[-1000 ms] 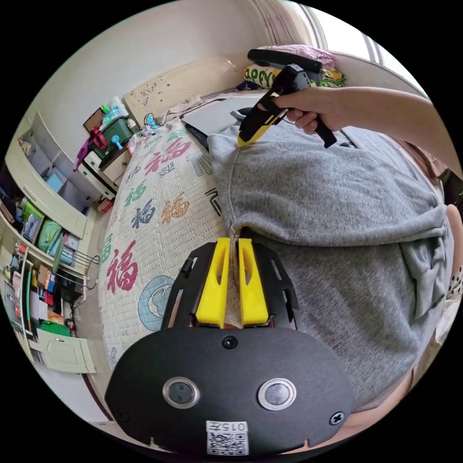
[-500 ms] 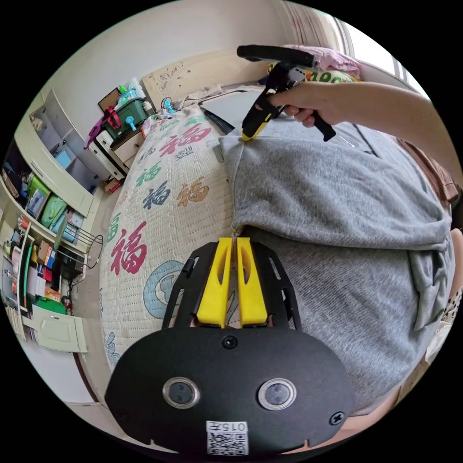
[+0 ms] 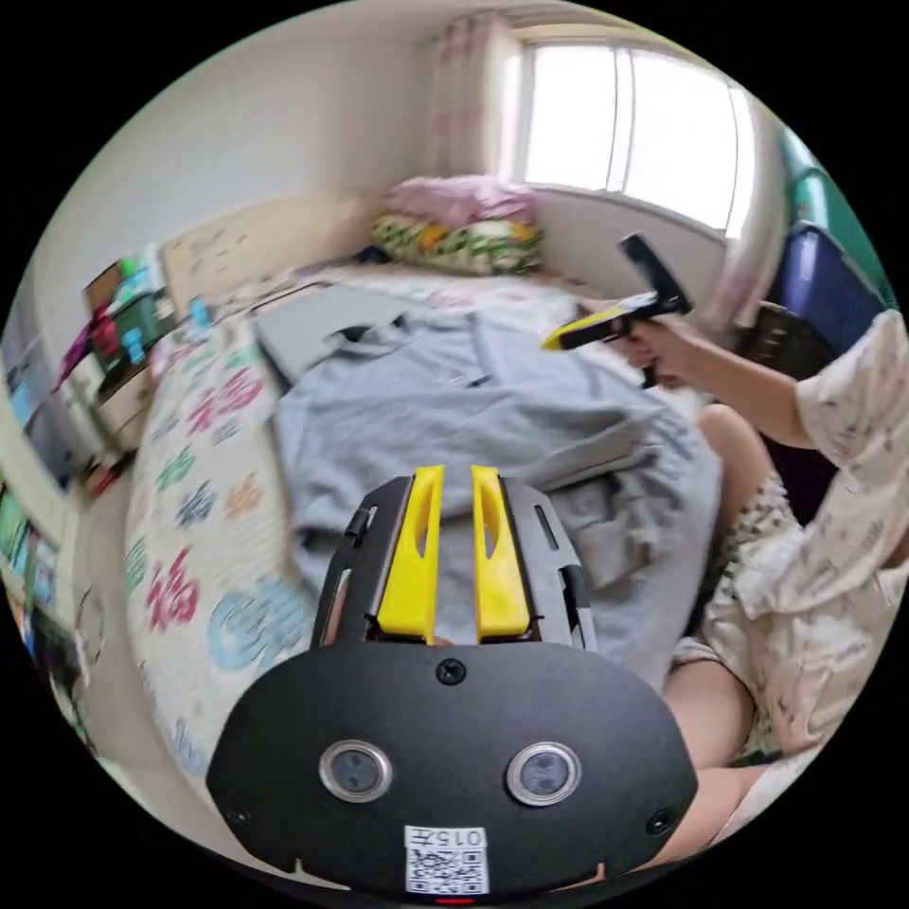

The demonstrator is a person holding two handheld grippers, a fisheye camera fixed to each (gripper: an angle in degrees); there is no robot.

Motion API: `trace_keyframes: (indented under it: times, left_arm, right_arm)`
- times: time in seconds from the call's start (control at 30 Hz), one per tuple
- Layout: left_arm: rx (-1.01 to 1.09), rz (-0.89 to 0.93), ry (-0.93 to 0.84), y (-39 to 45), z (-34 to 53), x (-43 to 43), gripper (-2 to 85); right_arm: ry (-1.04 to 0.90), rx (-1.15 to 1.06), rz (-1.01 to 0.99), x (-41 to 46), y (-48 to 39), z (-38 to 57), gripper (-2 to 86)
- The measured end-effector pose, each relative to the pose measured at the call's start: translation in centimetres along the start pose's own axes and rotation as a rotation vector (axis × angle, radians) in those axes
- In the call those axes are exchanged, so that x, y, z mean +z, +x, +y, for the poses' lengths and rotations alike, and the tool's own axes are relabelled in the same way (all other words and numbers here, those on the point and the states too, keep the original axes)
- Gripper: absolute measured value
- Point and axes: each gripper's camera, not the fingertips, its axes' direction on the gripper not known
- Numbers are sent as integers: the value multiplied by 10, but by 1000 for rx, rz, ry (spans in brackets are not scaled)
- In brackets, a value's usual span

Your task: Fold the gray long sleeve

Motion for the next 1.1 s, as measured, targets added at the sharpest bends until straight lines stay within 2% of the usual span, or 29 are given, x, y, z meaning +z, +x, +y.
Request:
trace_keyframes:
  times: [0.13,0.27,0.4,0.57,0.83,1.1]
  left_arm:
    - [166,203,-34,48,-36,58,98]
    - [182,165,-145,62,-45,103,108]
    - [189,226,-168,63,-60,115,99]
    - [286,95,-269,78,-62,134,94]
    - [360,103,-288,79,-71,126,49]
    - [402,170,-347,81,-75,126,11]
  right_arm:
    - [-51,167,-83,-4,17,53,67]
    - [-97,195,-130,4,12,66,82]
    - [-96,174,-131,5,-6,73,74]
    - [-112,174,-138,7,-20,76,66]
    - [-115,128,34,6,-68,80,9]
    - [-183,64,206,23,-106,84,-3]
